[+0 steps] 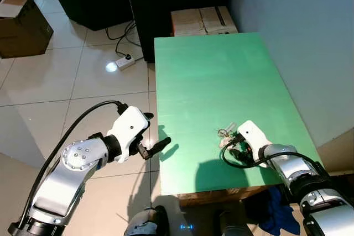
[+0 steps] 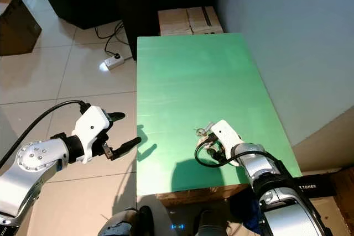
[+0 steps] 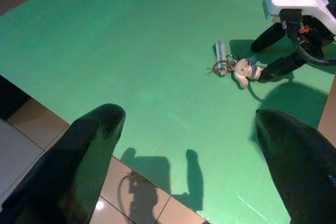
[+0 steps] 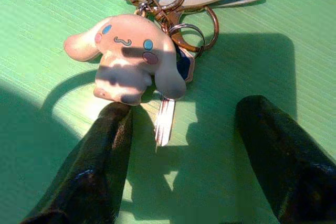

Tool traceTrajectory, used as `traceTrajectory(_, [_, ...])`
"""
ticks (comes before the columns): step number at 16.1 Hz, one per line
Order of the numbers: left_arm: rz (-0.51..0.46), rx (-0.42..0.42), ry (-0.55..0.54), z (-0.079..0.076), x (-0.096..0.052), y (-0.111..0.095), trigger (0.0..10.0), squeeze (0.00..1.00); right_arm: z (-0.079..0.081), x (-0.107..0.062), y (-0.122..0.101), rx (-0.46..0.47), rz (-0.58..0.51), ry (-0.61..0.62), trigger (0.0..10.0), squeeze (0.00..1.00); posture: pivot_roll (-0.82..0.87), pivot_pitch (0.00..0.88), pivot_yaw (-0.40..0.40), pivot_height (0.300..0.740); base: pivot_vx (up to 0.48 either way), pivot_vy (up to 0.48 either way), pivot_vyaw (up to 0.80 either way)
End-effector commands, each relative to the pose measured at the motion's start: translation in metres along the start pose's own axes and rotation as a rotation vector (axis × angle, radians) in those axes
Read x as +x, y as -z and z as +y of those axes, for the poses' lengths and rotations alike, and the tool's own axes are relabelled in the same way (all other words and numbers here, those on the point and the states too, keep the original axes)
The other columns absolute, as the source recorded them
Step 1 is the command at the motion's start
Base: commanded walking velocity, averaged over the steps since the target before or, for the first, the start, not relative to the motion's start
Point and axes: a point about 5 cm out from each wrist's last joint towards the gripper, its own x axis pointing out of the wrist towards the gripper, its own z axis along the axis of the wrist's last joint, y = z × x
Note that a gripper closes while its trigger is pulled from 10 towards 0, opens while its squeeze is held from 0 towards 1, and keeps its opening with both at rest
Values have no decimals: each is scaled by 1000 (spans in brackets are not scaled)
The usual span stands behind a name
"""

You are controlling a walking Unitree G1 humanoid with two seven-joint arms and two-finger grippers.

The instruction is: Hang keys on a hook

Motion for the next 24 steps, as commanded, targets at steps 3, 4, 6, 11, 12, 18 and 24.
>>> traceTrajectory(3, [11, 17, 10, -2, -2, -2, 10000, 0, 3, 1, 8, 39, 27, -20, 0, 0, -58, 208, 74, 740, 0, 0, 0])
traceTrajectory(4, [10, 17, 10, -2, -2, -3, 10000, 0, 3, 1, 8, 43, 24, -21, 0, 0, -59, 206, 75, 740, 0, 0, 0])
traceTrajectory(6, [7, 16, 13, -2, -2, -4, 10000, 0, 2, 1, 10, 48, 28, -21, 0, 0, -59, 206, 75, 740, 0, 0, 0])
traceTrajectory(11, [4, 14, 20, -2, 0, -6, 10000, 0, 4, 1, 13, 59, 36, -34, 0, 0, -65, 206, 80, 740, 0, 0, 0])
traceTrajectory(12, [3, 15, 21, -2, 1, -7, 10000, 0, 4, 1, 13, 61, 36, -33, 0, 0, -66, 205, 81, 740, 0, 0, 0])
traceTrajectory(18, [-2, 13, 20, -1, 5, -8, 10000, 0, 1, -1, 11, 82, 20, -22, 0, 0, -80, 200, 80, 740, 0, 0, 0])
traceTrajectory(24, [0, 9, 7, 1, 7, -1, 10000, 0, -2, -2, 8, 150, -37, 2, 0, 0, -82, 187, 79, 740, 0, 0, 0])
